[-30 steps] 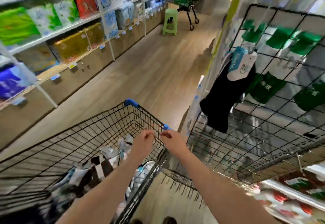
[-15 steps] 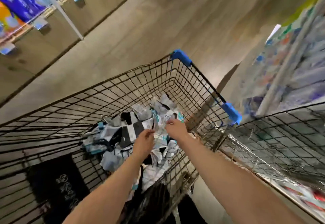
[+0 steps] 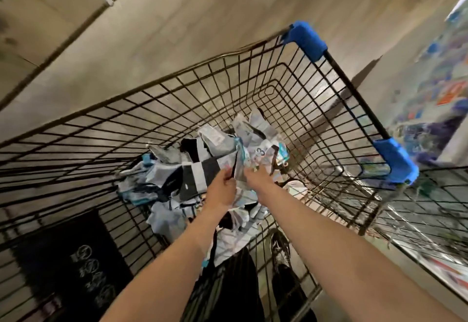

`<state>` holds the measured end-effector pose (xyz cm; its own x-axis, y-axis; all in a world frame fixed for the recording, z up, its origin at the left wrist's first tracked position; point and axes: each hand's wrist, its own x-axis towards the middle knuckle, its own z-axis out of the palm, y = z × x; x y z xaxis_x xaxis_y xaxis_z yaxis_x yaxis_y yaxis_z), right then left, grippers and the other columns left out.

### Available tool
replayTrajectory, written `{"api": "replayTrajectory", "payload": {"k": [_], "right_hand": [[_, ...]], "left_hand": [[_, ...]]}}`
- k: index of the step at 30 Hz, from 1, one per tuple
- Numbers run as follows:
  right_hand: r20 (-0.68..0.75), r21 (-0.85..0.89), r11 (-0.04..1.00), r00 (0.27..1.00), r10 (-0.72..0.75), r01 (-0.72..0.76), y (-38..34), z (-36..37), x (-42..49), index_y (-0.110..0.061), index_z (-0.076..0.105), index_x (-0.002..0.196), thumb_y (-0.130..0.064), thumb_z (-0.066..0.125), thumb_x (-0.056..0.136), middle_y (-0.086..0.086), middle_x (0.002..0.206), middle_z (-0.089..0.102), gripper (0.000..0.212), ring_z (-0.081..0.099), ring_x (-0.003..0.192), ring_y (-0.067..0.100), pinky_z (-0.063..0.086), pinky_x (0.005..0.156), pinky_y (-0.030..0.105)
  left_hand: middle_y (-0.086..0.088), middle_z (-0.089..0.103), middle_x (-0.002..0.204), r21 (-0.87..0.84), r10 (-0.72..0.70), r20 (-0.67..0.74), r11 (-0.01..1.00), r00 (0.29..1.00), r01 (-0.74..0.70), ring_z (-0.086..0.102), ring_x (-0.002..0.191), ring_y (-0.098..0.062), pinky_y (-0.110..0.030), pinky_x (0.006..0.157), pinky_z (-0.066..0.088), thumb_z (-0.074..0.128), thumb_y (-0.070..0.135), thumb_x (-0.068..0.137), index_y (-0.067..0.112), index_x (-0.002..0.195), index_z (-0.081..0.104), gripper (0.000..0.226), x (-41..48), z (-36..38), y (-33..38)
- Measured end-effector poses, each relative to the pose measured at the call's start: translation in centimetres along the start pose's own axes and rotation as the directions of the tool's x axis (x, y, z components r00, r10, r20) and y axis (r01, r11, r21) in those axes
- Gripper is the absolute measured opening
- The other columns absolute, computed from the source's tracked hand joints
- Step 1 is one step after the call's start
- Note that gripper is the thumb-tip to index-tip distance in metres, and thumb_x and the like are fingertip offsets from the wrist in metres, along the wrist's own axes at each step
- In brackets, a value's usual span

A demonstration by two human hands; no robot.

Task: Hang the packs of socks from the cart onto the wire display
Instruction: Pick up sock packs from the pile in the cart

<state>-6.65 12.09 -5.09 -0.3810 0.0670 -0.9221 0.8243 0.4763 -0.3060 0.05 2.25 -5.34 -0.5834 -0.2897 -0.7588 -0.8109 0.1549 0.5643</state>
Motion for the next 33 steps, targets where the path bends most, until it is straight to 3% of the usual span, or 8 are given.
{"api": "replayTrajectory", "payload": {"k": [3,5,9,13,20,25,28,33], "right_hand": [[-0.063,0.062,0.997,0.997,-0.041,0.045,1.7,0.8,2.1,-0.011,0.04,0.146,-0.038,0.068,0.085,0.015,0.137,0.058,0.072,0.059,0.119,0.033,0.052,0.1,0.048],[-0.053,0.104,0.992,0.997,-0.062,0.067,1.5,0.8,0.9,-0.012,0.051,0.14,-0.024,0.071,0.085,0.011,0.128,0.064,0.06,0.063,0.112,0.029,0.055,0.097,0.045],[-0.08,0.082,0.98,0.981,-0.174,0.18,0.8,-0.2,-2.3,-0.019,0.052,0.134,-0.004,0.064,0.089,0.007,0.122,0.063,0.049,0.064,0.102,0.022,0.058,0.087,0.04],[-0.101,0.036,0.944,0.941,-0.324,0.329,1.0,-1.0,-4.7,-0.025,0.051,0.133,-0.002,0.061,0.094,0.0,0.116,0.061,0.046,0.062,0.092,0.011,0.051,0.067,0.021],[-0.164,-0.028,0.876,0.862,-0.479,0.481,1.0,-1.4,-7.8,-0.027,0.053,0.128,-0.022,0.061,0.098,-0.001,0.127,0.052,0.031,0.061,0.099,0.013,0.056,0.074,0.024],[-0.036,-0.034,0.914,0.913,-0.406,0.405,1.4,-1.8,-8.7,-0.025,0.055,0.137,-0.038,0.055,0.101,-0.003,0.131,0.059,0.039,0.059,0.115,0.018,0.052,0.1,0.043],[-0.044,0.048,0.914,0.915,-0.401,0.403,1.0,-1.2,-8.6,-0.029,0.065,0.106,-0.034,0.056,0.102,0.001,0.118,0.067,0.012,0.066,0.105,0.021,0.057,0.094,0.046],[-0.105,0.054,0.935,0.934,-0.343,0.35,-0.4,-1.3,-6.5,-0.02,0.067,0.117,-0.028,0.054,0.102,-0.001,0.114,0.068,0.022,0.065,0.099,0.016,0.057,0.089,0.038]], "left_hand": [[-0.004,0.061,0.136,-0.006,0.028,0.012,1.0,1.0,-0.027,0.055,0.127,-0.021,-0.029,0.104,0.042,0.052,0.016,0.101,0.012,0.139,0.056,0.039,0.1,0.0,-0.9],[-0.006,0.063,0.13,-0.061,0.027,-0.024,0.998,0.999,-0.029,0.058,0.121,-0.023,-0.027,0.095,0.043,0.052,0.016,0.102,0.012,0.135,0.057,0.034,-0.1,-0.2,-1.0],[-0.001,0.063,0.122,-0.172,0.011,-0.07,0.985,0.997,-0.023,0.06,0.105,-0.015,-0.024,0.08,0.043,0.05,0.021,0.103,0.016,0.139,0.051,0.036,-1.2,-0.9,-0.9],[0.001,0.068,0.122,-0.375,0.055,-0.036,0.925,0.998,-0.065,0.066,0.107,-0.013,-0.032,0.089,0.053,0.051,0.031,0.104,0.022,0.132,0.057,0.03,-2.8,-1.8,0.2],[0.005,0.072,0.109,-0.333,0.147,-0.064,0.929,0.987,-0.16,0.069,0.101,-0.014,-0.03,0.08,0.054,0.057,0.038,0.1,0.021,0.12,0.063,0.027,-5.2,-2.7,1.9],[0.003,0.071,0.105,-0.33,0.141,-0.128,0.927,0.982,-0.176,0.069,0.092,-0.012,-0.026,0.072,0.056,0.053,0.035,0.102,0.022,0.116,0.062,0.021,-6.9,-3.5,3.3],[0.004,0.07,0.105,-0.347,0.114,-0.129,0.925,0.985,-0.152,0.07,0.091,-0.013,-0.028,0.072,0.058,0.053,0.036,0.102,0.028,0.116,0.058,0.016,-6.9,-3.6,3.4],[0.0,0.07,0.11,-0.316,0.08,-0.147,0.941,0.986,-0.123,0.071,0.092,-0.017,-0.041,0.08,0.059,0.053,0.041,0.101,0.025,0.122,0.057,0.027,-4.7,-3.7,3.3]]}}
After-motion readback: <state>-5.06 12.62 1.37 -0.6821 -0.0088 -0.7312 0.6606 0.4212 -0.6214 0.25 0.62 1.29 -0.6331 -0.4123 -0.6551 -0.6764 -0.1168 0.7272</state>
